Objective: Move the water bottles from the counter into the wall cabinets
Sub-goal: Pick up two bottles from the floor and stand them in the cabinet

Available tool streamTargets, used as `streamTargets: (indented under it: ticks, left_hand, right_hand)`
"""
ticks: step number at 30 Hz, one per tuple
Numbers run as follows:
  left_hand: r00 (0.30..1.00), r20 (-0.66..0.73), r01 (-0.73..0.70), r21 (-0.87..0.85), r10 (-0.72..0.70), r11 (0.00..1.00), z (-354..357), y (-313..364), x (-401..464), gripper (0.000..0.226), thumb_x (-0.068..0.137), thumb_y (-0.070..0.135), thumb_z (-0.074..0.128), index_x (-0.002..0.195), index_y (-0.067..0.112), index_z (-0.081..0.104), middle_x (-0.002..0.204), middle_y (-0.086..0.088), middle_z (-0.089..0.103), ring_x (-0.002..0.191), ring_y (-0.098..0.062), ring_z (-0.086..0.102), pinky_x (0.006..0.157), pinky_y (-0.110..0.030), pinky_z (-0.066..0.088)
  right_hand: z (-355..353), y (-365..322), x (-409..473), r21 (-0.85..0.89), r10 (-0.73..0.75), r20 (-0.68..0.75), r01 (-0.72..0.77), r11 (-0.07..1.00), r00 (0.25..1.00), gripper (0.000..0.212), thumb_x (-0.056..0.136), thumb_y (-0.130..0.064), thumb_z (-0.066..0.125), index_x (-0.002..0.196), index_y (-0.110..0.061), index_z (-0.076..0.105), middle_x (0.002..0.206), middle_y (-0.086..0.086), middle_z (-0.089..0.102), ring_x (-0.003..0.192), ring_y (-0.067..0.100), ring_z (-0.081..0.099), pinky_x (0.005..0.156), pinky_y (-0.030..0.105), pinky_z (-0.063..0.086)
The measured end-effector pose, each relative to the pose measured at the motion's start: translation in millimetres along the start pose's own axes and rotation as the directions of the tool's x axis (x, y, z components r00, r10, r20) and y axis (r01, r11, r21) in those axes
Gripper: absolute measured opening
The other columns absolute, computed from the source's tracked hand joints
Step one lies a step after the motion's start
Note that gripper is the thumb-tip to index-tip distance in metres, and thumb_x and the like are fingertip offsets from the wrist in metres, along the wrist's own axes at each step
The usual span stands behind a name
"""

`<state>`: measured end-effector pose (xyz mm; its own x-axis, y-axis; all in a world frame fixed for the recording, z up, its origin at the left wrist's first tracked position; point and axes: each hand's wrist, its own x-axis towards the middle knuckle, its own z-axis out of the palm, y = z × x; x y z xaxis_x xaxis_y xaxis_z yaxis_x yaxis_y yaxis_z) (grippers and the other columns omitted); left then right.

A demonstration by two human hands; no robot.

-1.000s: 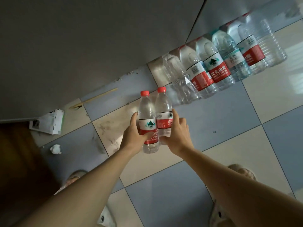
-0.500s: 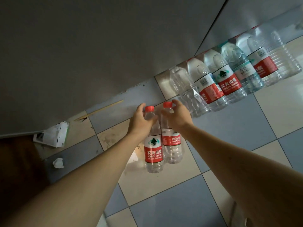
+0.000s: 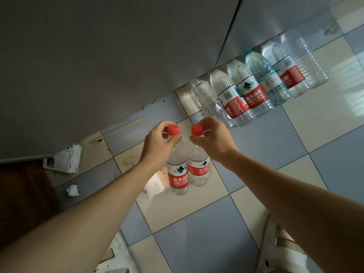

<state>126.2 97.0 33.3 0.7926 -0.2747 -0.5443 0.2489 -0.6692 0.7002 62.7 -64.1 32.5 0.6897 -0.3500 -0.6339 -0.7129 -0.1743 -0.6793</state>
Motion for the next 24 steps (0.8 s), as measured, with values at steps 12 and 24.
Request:
streamTargets:
  ticks: [12,24]
  left_hand:
    - [0.941,-0.064,-0.325,0.102,0.333,0.940,-36.7,45.8,-54.0,0.030,0.081,0.006,0.080,0.100,0.019,0.062,0.099,0.006,0.061,0.096,-0.015,0.058,0.082,-0.037,0.052]
    - [0.898,-0.113,-0.390,0.238,0.424,0.889,-35.8,43.4,-52.8,0.030,0.081,0.004,0.079,0.103,0.013,0.062,0.103,0.002,0.061,0.097,-0.023,0.059,0.084,-0.045,0.051]
  right_hand:
    - [-38.2,-34.8,-53.2,-0.228,-0.338,-0.039,0.321,0.919,0.940,0.033,0.078,-0.016,0.085,0.097,-0.017,0.058,0.103,-0.005,0.062,0.099,0.020,0.059,0.084,0.042,0.055]
    - [-30.9,-22.9,-50.6,-0.229,-0.369,-0.088,0.342,0.911,0.925,0.037,0.081,-0.020,0.083,0.108,-0.021,0.058,0.110,-0.009,0.060,0.105,0.021,0.059,0.087,0.036,0.051]
